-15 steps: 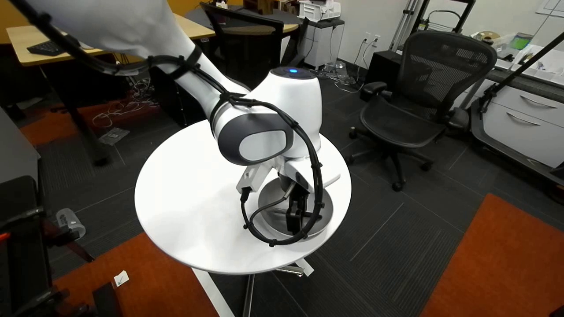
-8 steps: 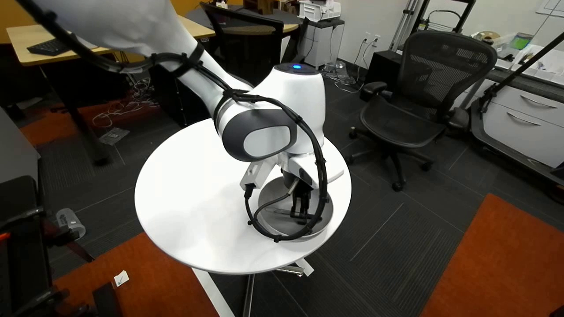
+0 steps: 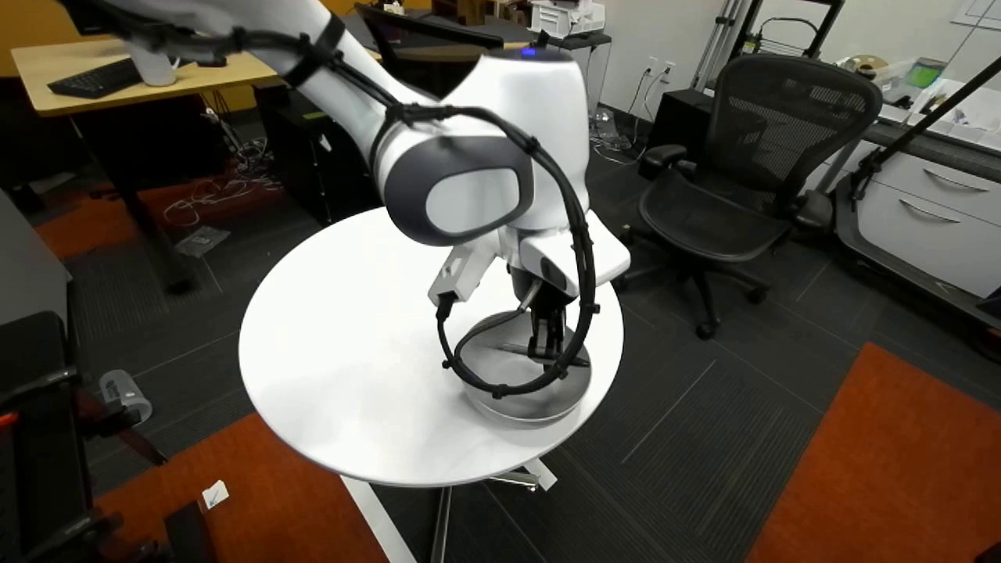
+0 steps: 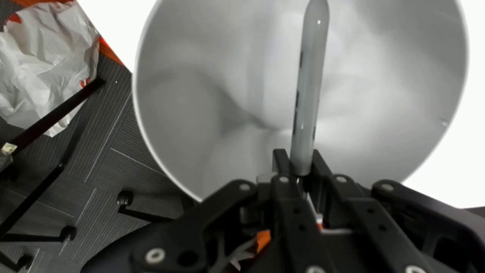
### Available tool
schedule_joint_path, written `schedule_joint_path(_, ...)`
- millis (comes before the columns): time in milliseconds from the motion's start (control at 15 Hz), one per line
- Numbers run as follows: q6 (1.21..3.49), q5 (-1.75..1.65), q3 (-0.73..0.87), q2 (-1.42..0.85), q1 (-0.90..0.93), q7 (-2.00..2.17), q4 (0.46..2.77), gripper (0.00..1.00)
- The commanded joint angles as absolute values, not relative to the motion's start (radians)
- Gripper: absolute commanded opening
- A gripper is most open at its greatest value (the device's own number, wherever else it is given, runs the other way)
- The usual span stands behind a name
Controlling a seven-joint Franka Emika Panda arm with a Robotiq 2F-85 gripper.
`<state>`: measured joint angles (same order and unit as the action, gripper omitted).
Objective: Remove the marker from the white bowl and put it on the table
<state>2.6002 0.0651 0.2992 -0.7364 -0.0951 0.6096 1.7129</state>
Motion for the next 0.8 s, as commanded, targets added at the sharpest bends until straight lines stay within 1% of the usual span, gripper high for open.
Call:
schedule_joint_path(0, 2.617, 0.042, 0.338, -0.52, -0.039, 0.609, 1.887, 0.04)
schedule_joint_path(400, 2.607, -0.086, 0.313, -0.292, 0.089, 0.68, 2.084, 0.04)
schedule_joint_path(733, 2.613, -0.165, 0.194, -0.159, 0.178, 0.745, 2.257, 0.04)
